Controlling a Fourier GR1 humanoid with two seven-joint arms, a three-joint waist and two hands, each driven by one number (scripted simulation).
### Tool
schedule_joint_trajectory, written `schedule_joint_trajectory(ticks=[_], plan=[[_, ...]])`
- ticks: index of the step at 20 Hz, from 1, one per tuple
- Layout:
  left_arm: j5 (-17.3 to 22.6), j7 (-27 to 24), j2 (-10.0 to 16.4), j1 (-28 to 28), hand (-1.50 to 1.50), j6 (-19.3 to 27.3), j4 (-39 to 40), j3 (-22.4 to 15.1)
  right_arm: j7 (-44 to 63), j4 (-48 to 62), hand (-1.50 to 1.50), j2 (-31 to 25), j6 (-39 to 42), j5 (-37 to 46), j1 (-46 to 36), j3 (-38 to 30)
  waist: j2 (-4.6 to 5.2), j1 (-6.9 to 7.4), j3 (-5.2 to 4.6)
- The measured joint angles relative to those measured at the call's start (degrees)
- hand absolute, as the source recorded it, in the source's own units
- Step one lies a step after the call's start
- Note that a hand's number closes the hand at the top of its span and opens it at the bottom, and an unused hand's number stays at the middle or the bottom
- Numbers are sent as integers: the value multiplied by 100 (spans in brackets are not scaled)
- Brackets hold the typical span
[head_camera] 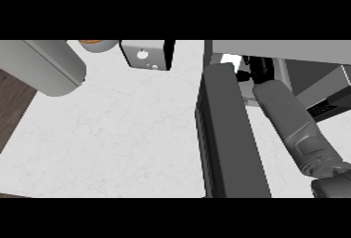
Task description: Pick up the milk, place it into the microwave and close the microwave
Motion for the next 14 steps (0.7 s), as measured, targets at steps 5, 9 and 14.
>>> schedule_joint_trajectory(ticks=[5,9,14], plan=[[-78,-11,3,-155,-150,-17,134,-90,-34,202,150,-182,-446,214,-101,97,66,92,1],[-101,-18,40,-230,-150,-53,227,-111,164,437,-150,-356,-779,353,-107,158,115,171,2],[-267,-65,97,-342,-150,-46,295,-90,796,804,-150,-604,-1513,548,-58,269,165,225,-1]])
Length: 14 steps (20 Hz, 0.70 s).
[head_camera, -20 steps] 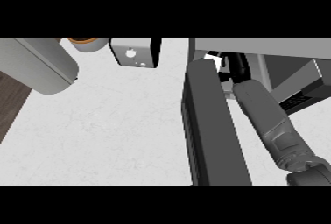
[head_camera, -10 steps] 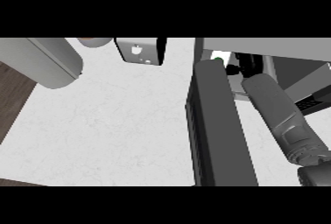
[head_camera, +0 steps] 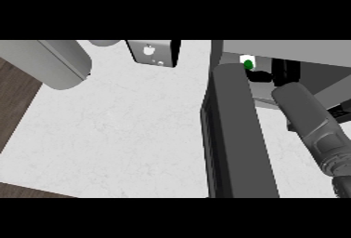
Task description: Pick up the milk, place it into the microwave and close the microwave
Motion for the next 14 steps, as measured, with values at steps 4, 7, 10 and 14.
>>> schedule_joint_trajectory(ticks=[4,7,10,14], plan=[[-124,10,34,-123,-150,32,110,-20,-174,-78,-150,118,101,64,-41,62,-1,4,17],[-202,25,50,-153,-150,-8,130,-97,-299,-122,-150,183,199,72,-66,67,-3,30,23],[-281,30,99,-214,-150,-87,212,-181,-462,-172,-150,284,388,53,-102,52,-11,10,24],[-373,-5,124,-265,-150,-221,318,-325,-629,-193,-150,312,833,-41,-159,-35,-29,-13,22]])
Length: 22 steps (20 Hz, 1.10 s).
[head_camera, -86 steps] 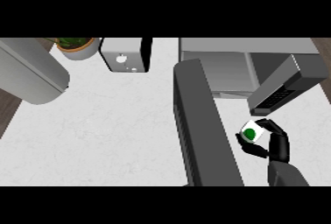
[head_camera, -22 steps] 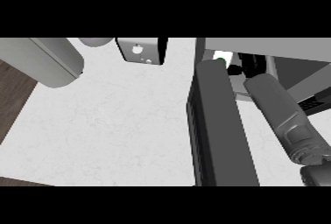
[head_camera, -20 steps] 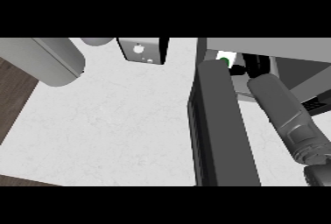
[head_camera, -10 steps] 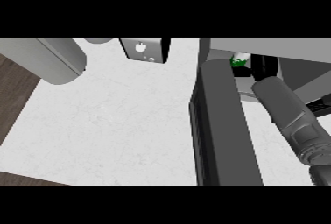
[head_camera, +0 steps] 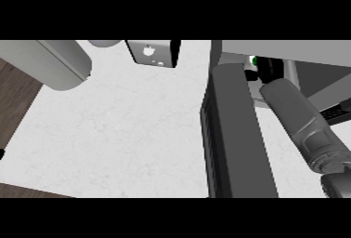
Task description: Pick up the milk, place it into the microwave and close the microwave
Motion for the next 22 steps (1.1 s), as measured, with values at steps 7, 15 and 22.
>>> schedule_joint_trajectory(ticks=[7,15,22], plan=[[-96,-15,15,-105,-150,-238,83,-326,-422,-81,-150,86,933,-381,38,-355,-65,-140,-1],[-266,31,-96,-310,-150,-340,168,-759,-913,-90,-150,220,2050,-901,326,-838,-159,-338,-8],[-647,175,-340,-539,150,-256,233,-1319,-1213,-33,-150,208,3215,-1230,740,-1121,-247,-526,-15]])
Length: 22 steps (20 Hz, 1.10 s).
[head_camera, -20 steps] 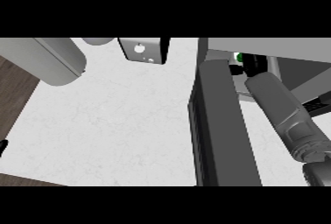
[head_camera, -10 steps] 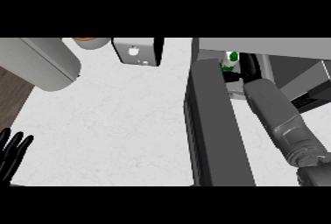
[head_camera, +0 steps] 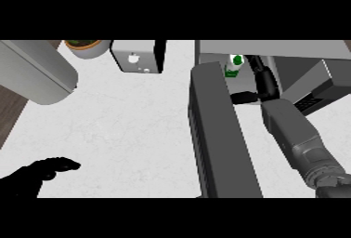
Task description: Pick up the milk, place it into the microwave and close the microwave
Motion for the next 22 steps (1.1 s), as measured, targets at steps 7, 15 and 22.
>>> schedule_joint_trajectory(ticks=[7,15,22], plan=[[-223,286,-84,-187,150,291,75,-676,-258,-54,-150,9,1068,-187,536,-109,-75,-134,-6],[-556,560,-100,-308,150,725,110,-1496,-475,-523,-150,63,1456,-196,1452,68,-159,-295,-19],[-1185,423,-103,-847,150,1141,711,-2148,-459,-1268,-150,-16,1577,-311,2393,214,-193,-398,-25]])
